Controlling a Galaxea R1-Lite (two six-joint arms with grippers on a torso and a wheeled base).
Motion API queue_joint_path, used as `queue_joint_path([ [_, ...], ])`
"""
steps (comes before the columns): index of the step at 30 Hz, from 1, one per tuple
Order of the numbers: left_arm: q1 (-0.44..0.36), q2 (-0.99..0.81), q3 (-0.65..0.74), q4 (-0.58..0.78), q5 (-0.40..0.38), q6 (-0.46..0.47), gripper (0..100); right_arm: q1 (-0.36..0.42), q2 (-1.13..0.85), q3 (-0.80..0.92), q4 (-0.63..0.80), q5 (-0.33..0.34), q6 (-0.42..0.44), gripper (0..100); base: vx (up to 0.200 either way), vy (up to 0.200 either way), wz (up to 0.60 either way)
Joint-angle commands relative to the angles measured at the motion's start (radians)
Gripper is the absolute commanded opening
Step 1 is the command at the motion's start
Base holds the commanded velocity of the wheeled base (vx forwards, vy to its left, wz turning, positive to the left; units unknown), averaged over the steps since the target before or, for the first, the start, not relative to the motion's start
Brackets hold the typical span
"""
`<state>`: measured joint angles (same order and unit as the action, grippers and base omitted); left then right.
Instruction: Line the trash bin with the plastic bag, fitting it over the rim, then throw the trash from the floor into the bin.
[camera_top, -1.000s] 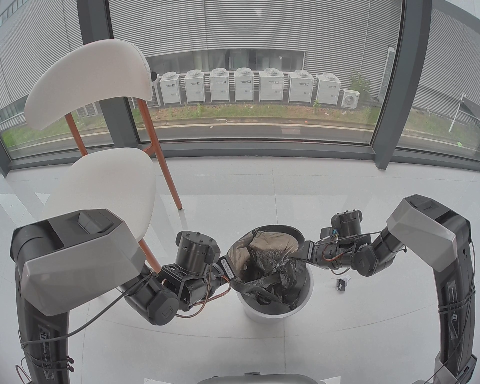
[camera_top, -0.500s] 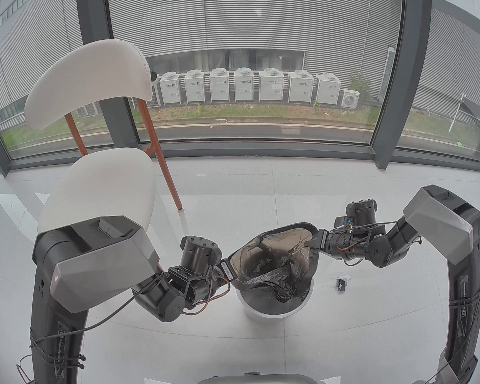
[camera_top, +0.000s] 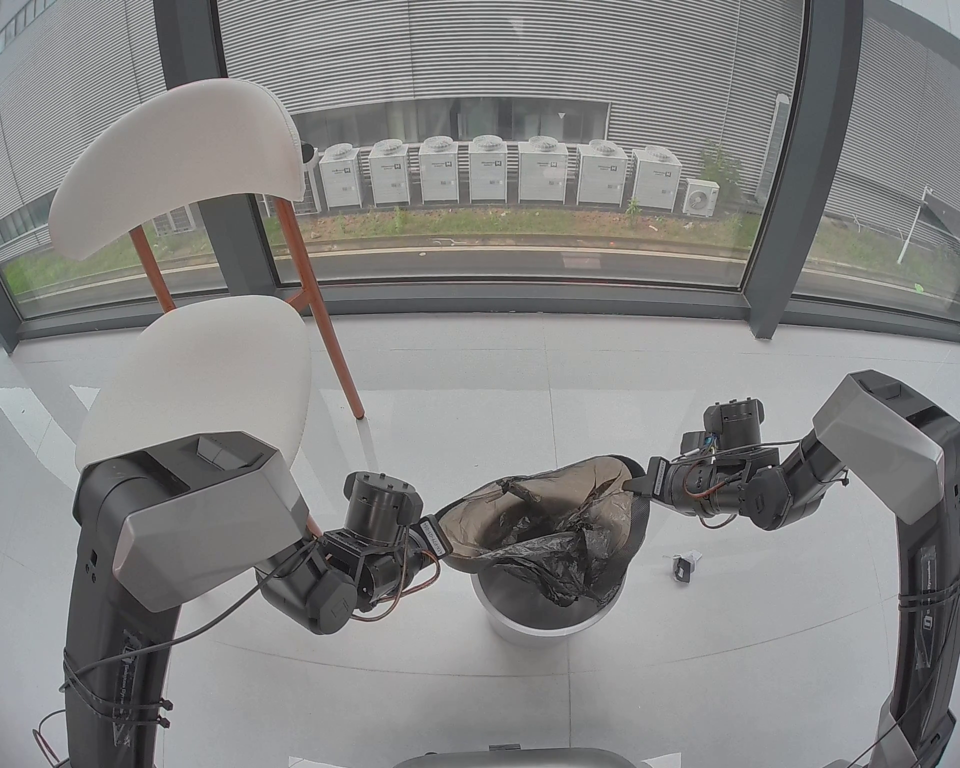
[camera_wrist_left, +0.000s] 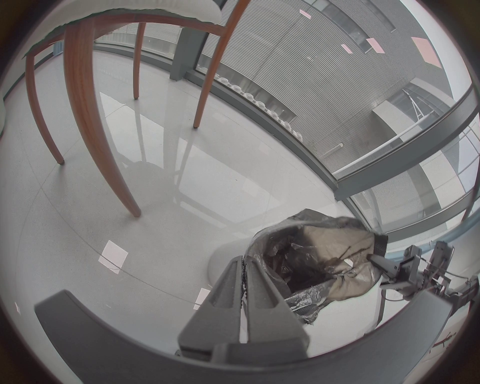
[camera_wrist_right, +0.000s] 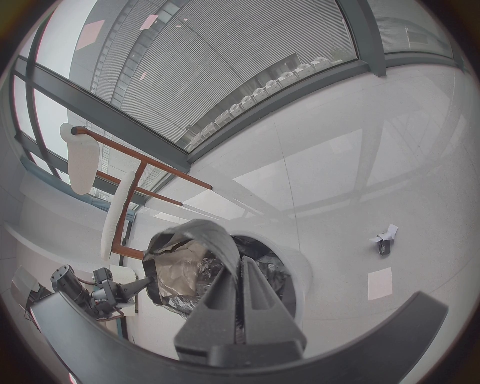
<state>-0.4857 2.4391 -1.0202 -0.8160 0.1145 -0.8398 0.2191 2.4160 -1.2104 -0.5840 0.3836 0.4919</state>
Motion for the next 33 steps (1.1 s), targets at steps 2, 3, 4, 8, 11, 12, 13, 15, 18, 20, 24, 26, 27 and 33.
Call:
queue_joint_path([
  [2, 0.019, 0.009, 0.002, 0.0, 0.001, 0.001, 0, -0.023, 0.0, -0.02, 0.059, 0.0, -0.001, 0, 0.0, 0.0, 0.0],
  [3, 0.019, 0.009, 0.002, 0.0, 0.001, 0.001, 0, -0.023, 0.0, -0.02, 0.059, 0.0, -0.001, 0, 0.0, 0.0, 0.0],
  [4, 0.027, 0.009, 0.003, 0.0, 0.001, 0.001, 0, -0.035, -0.006, -0.037, 0.096, 0.001, -0.001, 0, 0.0, 0.0, 0.0],
  [8, 0.026, 0.009, 0.002, 0.0, -0.002, 0.001, 0, -0.041, -0.003, -0.052, 0.109, 0.0, -0.013, 0, 0.0, 0.0, 0.0],
  [11, 0.021, 0.009, 0.003, 0.001, -0.002, 0.001, 0, -0.047, -0.001, -0.054, 0.11, 0.0, -0.049, 0, 0.0, 0.0, 0.0],
  [12, 0.019, 0.009, 0.005, 0.001, -0.002, 0.002, 0, -0.05, -0.001, -0.052, 0.11, 0.0, -0.065, 0, 0.0, 0.0, 0.0],
  [13, 0.019, 0.009, 0.006, 0.001, -0.002, 0.001, 0, -0.05, -0.003, -0.047, 0.11, 0.0, -0.076, 0, 0.0, 0.0, 0.0],
  [15, 0.019, 0.006, 0.008, 0.001, -0.002, 0.001, 0, -0.05, -0.003, -0.043, 0.112, -0.002, -0.082, 0, 0.0, 0.0, 0.0],
  [18, 0.013, 0.008, 0.005, 0.001, -0.002, 0.002, 0, -0.046, 0.006, -0.041, 0.11, -0.017, -0.082, 0, 0.0, 0.0, 0.0],
  [20, -0.004, 0.008, 0.003, 0.001, -0.002, 0.001, 0, -0.041, 0.014, -0.043, 0.11, -0.034, -0.087, 0, 0.0, 0.0, 0.0],
  [24, -0.019, 0.009, -0.003, 0.0, -0.002, 0.002, 0, -0.043, 0.049, -0.052, 0.101, -0.058, -0.145, 0, 0.0, 0.0, 0.0],
  [26, -0.019, 0.009, -0.008, 0.0, -0.002, 0.002, 0, -0.047, 0.054, -0.054, 0.101, -0.069, -0.168, 0, 0.0, 0.0, 0.0],
  [27, -0.019, 0.009, -0.008, 0.0, -0.002, 0.001, 0, -0.047, 0.054, -0.054, 0.102, -0.069, -0.168, 0, 0.0, 0.0, 0.0],
  [33, -0.017, 0.021, -0.011, 0.001, 0.001, 0.002, 0, -0.053, 0.055, -0.055, 0.109, -0.071, -0.17, 0, 0.0, 0.0, 0.0],
])
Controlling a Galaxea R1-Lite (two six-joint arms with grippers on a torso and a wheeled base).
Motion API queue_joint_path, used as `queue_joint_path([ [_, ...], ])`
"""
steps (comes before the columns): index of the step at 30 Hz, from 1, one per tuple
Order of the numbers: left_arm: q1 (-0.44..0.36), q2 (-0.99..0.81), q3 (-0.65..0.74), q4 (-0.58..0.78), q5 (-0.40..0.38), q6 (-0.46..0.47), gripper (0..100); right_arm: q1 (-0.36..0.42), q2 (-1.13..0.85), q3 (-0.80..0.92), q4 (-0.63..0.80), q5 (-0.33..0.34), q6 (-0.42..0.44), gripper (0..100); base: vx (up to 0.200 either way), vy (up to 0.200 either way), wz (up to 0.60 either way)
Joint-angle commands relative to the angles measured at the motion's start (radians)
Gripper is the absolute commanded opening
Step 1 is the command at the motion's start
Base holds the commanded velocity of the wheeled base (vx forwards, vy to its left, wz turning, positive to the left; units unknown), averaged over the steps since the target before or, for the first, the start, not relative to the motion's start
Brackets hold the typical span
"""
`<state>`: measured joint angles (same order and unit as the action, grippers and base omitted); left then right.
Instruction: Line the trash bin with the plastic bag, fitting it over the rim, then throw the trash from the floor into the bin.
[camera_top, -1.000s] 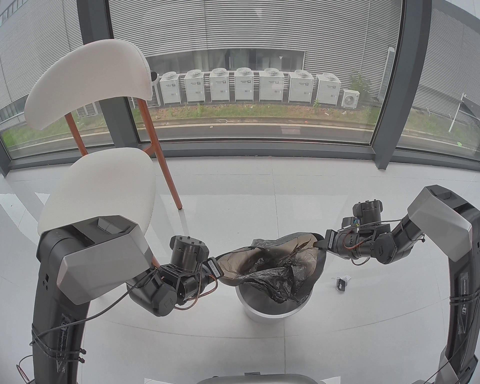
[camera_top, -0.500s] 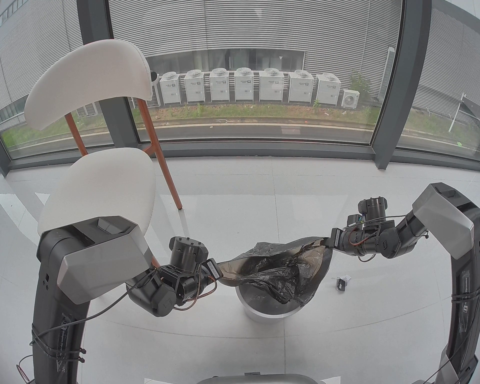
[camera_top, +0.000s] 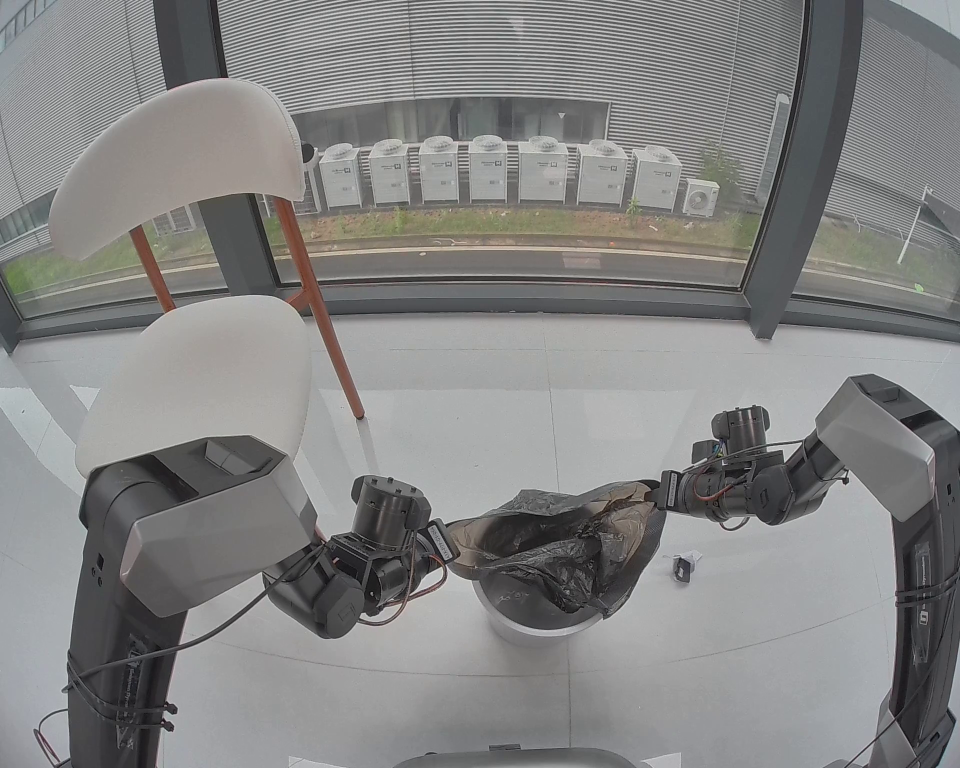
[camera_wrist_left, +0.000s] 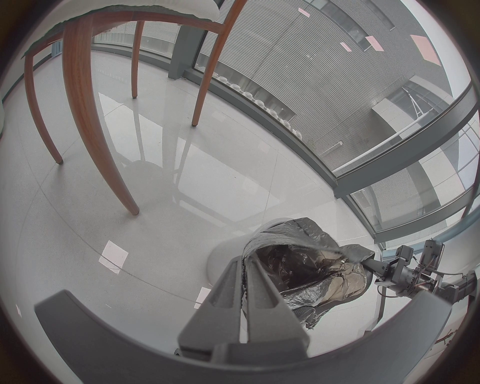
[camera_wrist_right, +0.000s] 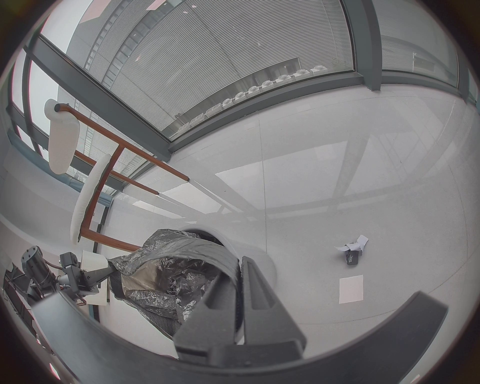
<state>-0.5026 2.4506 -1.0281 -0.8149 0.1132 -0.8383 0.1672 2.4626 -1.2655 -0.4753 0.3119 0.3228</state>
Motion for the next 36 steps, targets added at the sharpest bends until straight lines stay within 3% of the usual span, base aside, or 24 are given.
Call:
queue_joint_path([
  [1, -0.001, 0.021, -0.007, 0.0, 0.005, 0.001, 0, -0.002, 0.007, 0.002, 0.0, -0.001, -0.001, 0, 0.0, 0.0, 0.0],
  [10, -0.007, 0.034, -0.021, 0.026, -0.001, -0.001, 0, -0.002, -0.008, 0.034, 0.015, -0.028, -0.007, 0, 0.0, 0.0, 0.0],
  [16, -0.005, 0.019, -0.013, 0.068, -0.003, -0.008, 0, 0.002, -0.071, 0.02, 0.173, -0.027, -0.001, 0, 0.0, 0.0, 0.0],
  [27, -0.008, -0.085, -0.069, 0.166, -0.006, -0.01, 0, 0.025, -0.142, 0.021, 0.196, -0.027, 0.007, 0, 0.0, 0.0, 0.0],
  [36, -0.01, -0.127, -0.061, 0.232, -0.018, -0.01, 0, 0.049, -0.206, 0.002, 0.345, -0.027, 0.007, 0, 0.0, 0.0, 0.0],
])
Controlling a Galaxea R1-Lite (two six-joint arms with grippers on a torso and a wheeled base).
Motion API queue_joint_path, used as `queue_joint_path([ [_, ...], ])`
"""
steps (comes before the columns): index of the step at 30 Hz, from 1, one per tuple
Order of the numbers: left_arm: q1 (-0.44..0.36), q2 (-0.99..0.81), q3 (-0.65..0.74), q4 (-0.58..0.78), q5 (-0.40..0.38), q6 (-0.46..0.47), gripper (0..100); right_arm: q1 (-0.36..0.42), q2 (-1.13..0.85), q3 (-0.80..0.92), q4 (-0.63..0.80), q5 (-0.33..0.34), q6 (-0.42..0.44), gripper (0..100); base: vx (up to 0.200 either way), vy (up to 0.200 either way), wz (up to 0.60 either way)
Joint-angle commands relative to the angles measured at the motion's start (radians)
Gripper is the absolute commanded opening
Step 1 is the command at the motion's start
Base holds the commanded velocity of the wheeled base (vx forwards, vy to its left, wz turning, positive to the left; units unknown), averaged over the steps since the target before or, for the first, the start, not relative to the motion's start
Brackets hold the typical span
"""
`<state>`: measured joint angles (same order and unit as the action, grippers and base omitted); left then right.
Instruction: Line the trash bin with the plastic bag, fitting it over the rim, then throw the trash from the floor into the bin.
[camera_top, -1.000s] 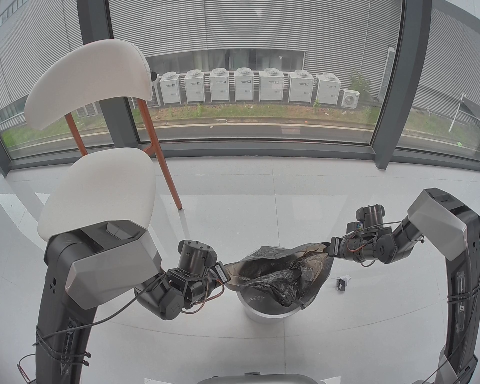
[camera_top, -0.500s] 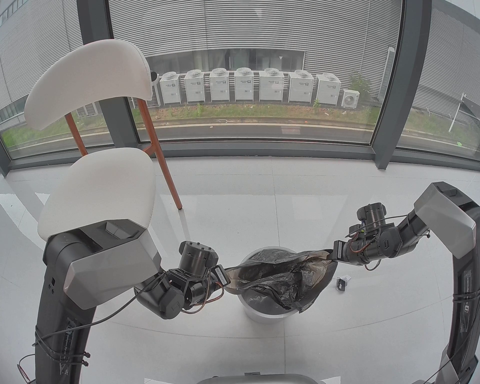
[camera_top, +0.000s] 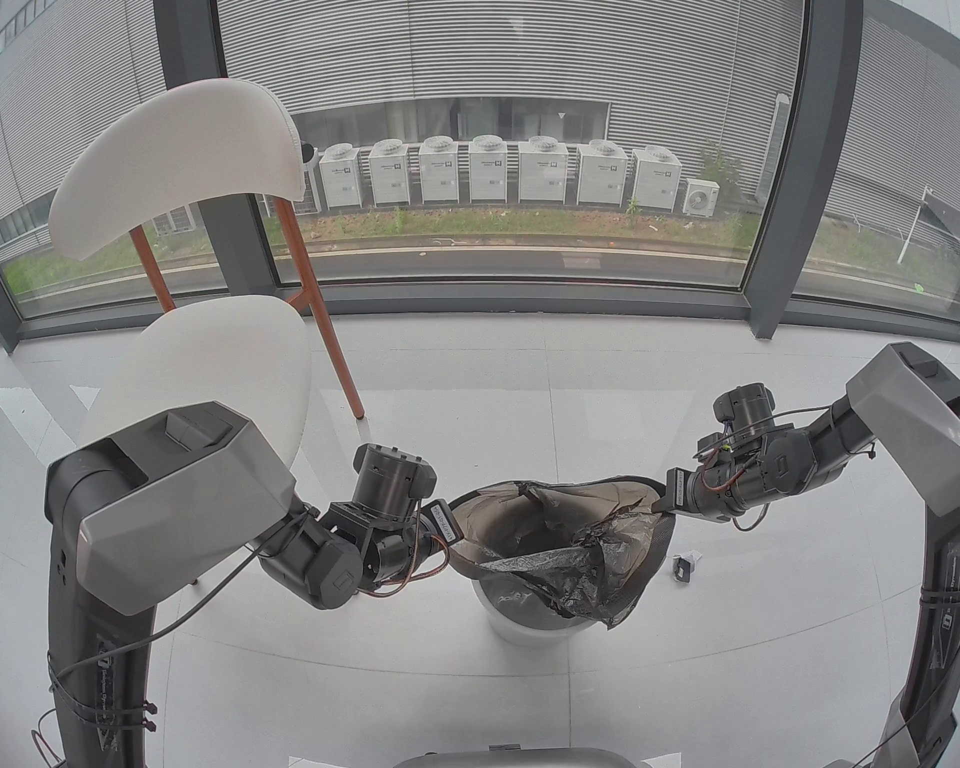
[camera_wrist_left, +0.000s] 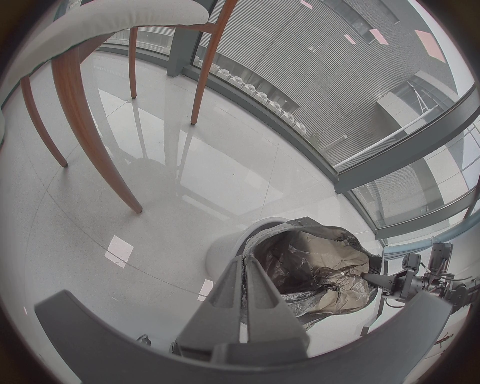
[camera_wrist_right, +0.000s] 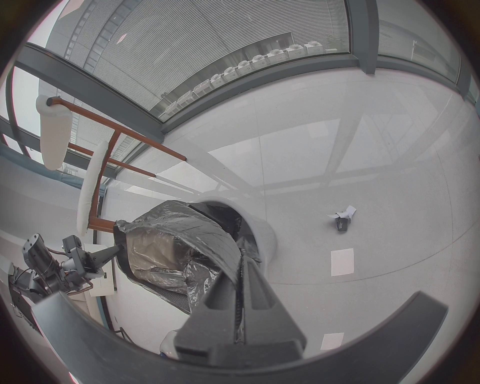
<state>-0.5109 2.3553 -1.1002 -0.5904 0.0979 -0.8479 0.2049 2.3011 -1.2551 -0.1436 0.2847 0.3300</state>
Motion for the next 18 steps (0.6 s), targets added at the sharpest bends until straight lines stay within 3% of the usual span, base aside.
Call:
queue_joint_path([
  [1, -0.001, -0.031, 0.019, 0.008, -0.003, 0.0, 0, 0.013, -0.049, -0.006, 0.015, 0.001, 0.0, 0, 0.0, 0.0, 0.0],
  [8, -0.043, -0.05, 0.097, 0.006, -0.003, 0.0, 0, 0.028, -0.081, -0.001, 0.122, -0.001, -0.012, 0, 0.0, 0.0, 0.0],
  [18, -0.064, -0.041, 0.152, 0.004, -0.001, 0.0, 0, 0.039, -0.055, 0.017, 0.131, -0.015, -0.012, 0, 0.0, 0.0, 0.0],
])
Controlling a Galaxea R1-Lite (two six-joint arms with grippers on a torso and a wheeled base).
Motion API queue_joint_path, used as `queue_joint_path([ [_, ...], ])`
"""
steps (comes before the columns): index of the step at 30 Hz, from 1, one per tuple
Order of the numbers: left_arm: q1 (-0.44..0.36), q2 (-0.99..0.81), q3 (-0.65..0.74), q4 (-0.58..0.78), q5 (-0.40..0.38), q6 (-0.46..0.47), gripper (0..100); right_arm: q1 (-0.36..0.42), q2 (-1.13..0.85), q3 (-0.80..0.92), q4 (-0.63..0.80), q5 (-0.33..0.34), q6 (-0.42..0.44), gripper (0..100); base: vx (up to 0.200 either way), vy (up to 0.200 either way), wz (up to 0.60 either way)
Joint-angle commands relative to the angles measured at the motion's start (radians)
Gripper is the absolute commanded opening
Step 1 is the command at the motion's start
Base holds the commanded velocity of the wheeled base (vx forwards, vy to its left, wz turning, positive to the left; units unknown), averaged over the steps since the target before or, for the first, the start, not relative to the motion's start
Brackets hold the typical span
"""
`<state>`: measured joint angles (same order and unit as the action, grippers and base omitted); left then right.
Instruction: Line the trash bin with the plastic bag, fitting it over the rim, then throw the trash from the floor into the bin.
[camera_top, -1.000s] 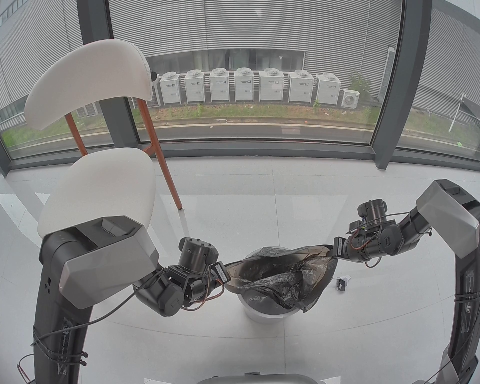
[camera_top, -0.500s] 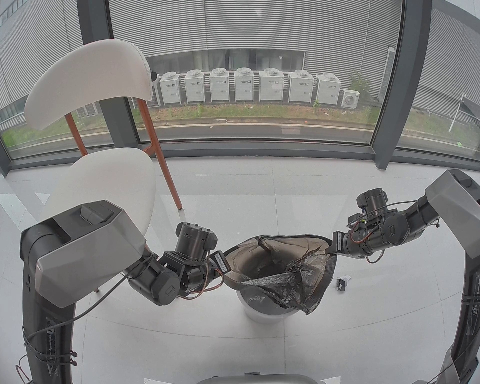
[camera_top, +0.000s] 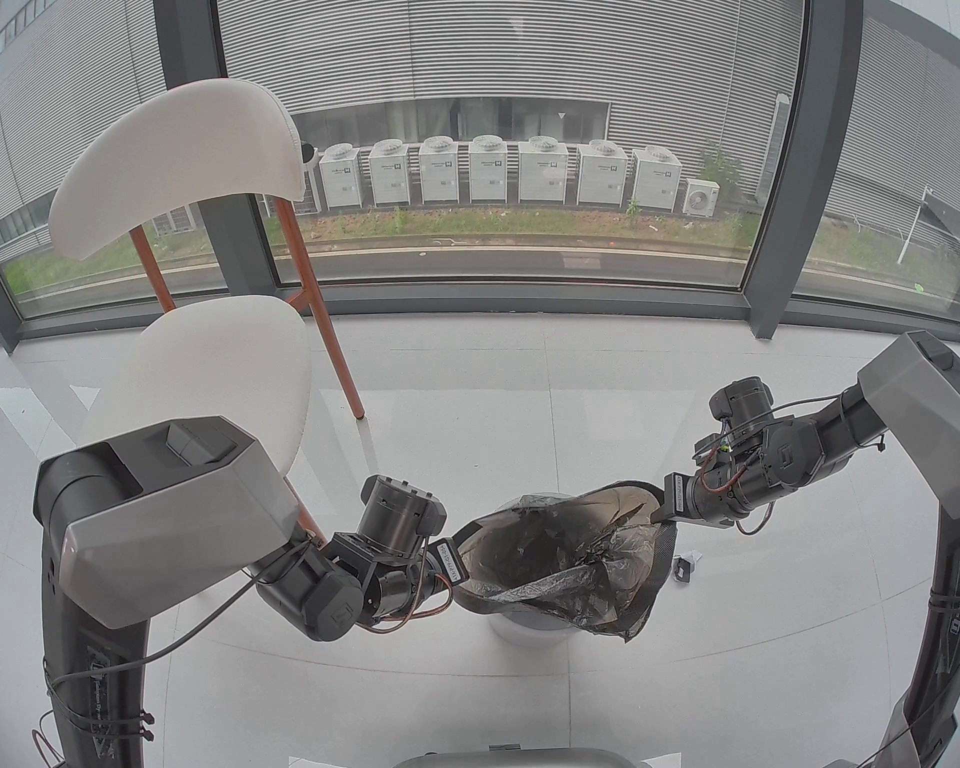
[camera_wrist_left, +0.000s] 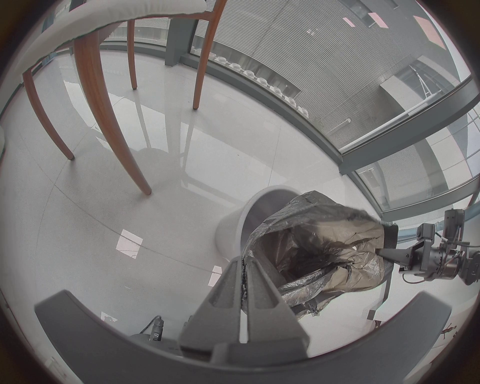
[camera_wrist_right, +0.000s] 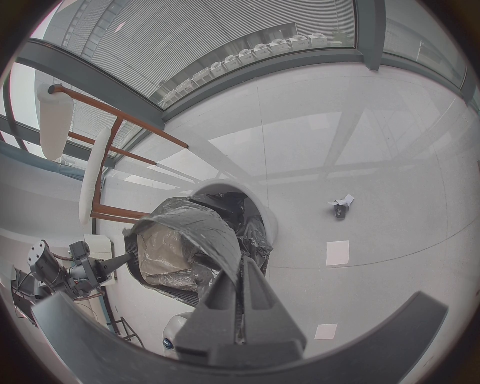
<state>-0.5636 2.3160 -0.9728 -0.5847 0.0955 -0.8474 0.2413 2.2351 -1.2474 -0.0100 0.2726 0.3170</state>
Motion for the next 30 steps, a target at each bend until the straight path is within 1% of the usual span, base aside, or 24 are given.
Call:
queue_joint_path([
  [1, -0.016, 0.0, 0.032, -0.001, 0.001, -0.001, 0, 0.003, 0.015, 0.011, -0.001, -0.003, 0.001, 0, 0.0, 0.0, 0.0],
  [6, -0.016, 0.02, 0.048, -0.004, 0.006, -0.001, 0, 0.003, 0.049, 0.01, -0.013, -0.006, 0.001, 0, 0.0, 0.0, 0.0],
  [11, -0.001, 0.068, 0.016, -0.021, 0.012, 0.001, 0, -0.005, 0.103, -0.018, -0.036, -0.036, -0.001, 0, 0.0, 0.0, 0.0],
  [13, 0.014, 0.068, -0.009, -0.035, 0.01, 0.001, 0, -0.008, 0.116, -0.027, -0.071, -0.036, -0.001, 0, 0.0, 0.0, 0.0],
  [19, 0.018, 0.068, -0.093, -0.034, 0.01, -0.002, 0, -0.017, 0.133, -0.036, -0.173, -0.036, 0.007, 0, 0.0, 0.0, 0.0],
  [23, 0.014, 0.077, -0.121, -0.03, 0.01, -0.009, 0, -0.022, 0.146, -0.058, -0.177, -0.036, 0.01, 0, 0.0, 0.0, 0.0],
  [30, 0.019, 0.138, -0.13, -0.037, 0.012, -0.007, 0, -0.037, 0.204, -0.116, -0.179, -0.039, 0.014, 0, 0.0, 0.0, 0.0],
])
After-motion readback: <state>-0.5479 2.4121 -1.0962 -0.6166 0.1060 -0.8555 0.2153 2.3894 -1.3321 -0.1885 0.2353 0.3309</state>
